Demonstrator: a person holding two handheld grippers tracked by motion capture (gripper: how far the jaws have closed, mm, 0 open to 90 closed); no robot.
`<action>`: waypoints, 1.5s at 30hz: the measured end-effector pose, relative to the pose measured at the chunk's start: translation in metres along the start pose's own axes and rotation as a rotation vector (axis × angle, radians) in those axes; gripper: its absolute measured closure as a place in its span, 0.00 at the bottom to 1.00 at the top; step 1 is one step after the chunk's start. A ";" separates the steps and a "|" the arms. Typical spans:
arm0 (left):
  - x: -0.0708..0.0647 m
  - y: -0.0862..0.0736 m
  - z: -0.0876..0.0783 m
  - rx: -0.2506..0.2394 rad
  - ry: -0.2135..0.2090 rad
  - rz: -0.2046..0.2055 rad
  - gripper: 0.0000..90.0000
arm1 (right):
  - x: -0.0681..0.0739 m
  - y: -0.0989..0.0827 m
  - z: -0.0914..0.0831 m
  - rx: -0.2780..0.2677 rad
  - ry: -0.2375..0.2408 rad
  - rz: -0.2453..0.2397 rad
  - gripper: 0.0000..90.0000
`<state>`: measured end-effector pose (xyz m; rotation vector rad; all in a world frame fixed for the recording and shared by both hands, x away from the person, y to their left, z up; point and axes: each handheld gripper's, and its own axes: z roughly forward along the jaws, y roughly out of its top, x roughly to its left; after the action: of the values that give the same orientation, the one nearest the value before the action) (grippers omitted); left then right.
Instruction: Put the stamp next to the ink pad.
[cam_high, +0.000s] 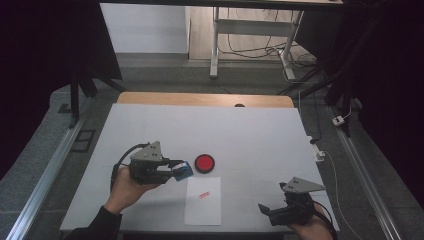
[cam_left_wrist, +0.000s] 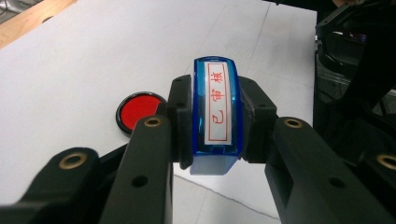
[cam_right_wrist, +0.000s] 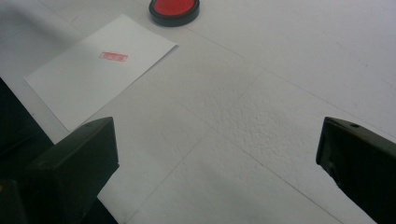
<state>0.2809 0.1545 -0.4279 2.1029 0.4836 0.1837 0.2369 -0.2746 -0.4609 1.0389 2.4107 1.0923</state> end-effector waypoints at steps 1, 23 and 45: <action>0.001 -0.001 0.000 0.003 0.005 -0.003 0.77 | -0.001 -0.001 0.000 0.003 0.003 0.003 0.00; 0.021 -0.017 -0.009 0.048 0.114 -0.081 0.77 | -0.007 -0.004 -0.006 0.000 -0.006 0.038 0.00; 0.044 -0.043 -0.003 0.143 0.239 -0.176 0.77 | -0.007 -0.004 -0.006 0.009 0.012 0.034 0.00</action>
<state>0.3085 0.1954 -0.4646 2.1746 0.8433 0.3079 0.2363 -0.2845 -0.4606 1.0836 2.4172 1.1031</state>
